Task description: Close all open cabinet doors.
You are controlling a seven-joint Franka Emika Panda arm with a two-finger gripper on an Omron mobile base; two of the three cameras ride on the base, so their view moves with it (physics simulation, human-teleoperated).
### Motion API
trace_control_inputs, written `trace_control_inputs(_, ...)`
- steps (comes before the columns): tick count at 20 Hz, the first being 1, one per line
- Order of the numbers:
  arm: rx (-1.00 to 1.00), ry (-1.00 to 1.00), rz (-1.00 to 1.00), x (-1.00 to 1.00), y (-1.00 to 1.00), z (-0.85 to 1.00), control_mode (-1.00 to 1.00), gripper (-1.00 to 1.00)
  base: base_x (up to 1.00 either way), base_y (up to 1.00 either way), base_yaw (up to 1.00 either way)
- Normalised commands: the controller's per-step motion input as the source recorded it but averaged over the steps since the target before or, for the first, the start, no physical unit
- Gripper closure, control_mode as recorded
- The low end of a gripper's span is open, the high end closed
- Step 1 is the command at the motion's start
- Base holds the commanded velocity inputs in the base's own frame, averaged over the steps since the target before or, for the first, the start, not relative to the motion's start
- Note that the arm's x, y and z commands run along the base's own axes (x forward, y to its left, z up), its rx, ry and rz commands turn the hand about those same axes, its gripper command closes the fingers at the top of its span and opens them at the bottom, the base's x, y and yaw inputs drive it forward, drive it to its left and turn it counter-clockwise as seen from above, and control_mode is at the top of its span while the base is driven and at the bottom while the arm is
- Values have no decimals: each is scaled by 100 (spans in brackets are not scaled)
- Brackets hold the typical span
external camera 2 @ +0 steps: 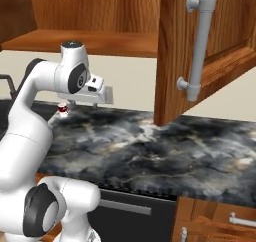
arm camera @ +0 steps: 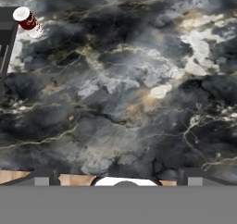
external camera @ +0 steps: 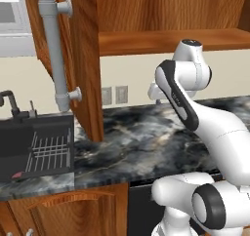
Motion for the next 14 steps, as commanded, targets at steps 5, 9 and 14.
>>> trace_control_inputs(5,0,0,0,0,0,0,100,-100,20,22,-1)
trace_control_inputs(9,0,0,0,0,0,0,100,-100,34,0,0)
trace_control_inputs(14,0,0,0,0,0,0,100,-100,35,0,0)
